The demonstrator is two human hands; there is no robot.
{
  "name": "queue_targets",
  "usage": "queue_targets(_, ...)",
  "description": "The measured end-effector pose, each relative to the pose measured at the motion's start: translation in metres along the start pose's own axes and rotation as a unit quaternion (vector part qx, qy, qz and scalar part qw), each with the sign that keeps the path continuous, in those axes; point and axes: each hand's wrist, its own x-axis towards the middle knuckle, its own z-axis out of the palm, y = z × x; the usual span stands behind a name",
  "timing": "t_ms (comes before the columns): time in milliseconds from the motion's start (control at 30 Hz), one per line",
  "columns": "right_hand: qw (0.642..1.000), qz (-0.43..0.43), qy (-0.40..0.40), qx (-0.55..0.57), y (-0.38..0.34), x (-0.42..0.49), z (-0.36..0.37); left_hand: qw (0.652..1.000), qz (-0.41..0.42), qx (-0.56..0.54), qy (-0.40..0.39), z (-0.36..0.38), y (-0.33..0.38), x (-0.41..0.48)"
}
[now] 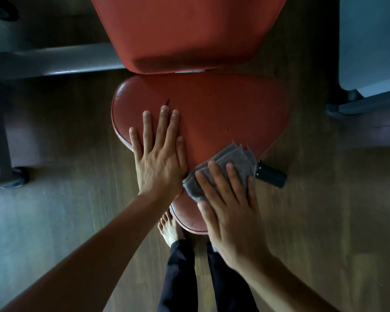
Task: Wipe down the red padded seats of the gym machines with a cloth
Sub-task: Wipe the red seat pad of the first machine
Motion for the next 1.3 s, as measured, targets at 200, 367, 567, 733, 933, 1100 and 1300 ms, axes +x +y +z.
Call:
queue_targets(200, 0.996, 0.076, 0.040, -0.039, 0.050, 0.105, -0.004, 1.000, -0.006, -0.005, 0.012, 0.002, 0.001, 0.000)
queue_targets(367, 0.978, 0.159, 0.101, -0.085, 0.043, 0.151, 0.004, 1.000, 0.000, -0.008, 0.015, 0.002, 0.000, 0.001)
queue_targets(567, 0.993, 0.103, 0.044, -0.046, -0.005, 0.157, 0.008, 0.996, -0.011, -0.078, 0.034, 0.000, -0.001, 0.000)
queue_targets(733, 0.979, 0.105, 0.108, 0.135, 0.020, 0.162, -0.022, 0.980, -0.029, -0.171, 0.093, -0.011, 0.022, 0.002)
queue_targets(933, 0.941, 0.166, 0.191, 0.226, 0.089, 0.162, -0.022, 0.991, 0.068, -0.119, 0.012, -0.006, 0.099, 0.038)
queue_targets(1100, 0.961, 0.135, 0.174, 0.167, 0.092, 0.154, -0.014, 0.995, 0.078, -0.030, -0.052, 0.016, 0.088, 0.053)
queue_targets(1300, 0.970, 0.159, 0.148, 0.107, 0.083, 0.151, -0.015, 0.997, 0.069, -0.004, -0.036, 0.006, 0.046, 0.055)
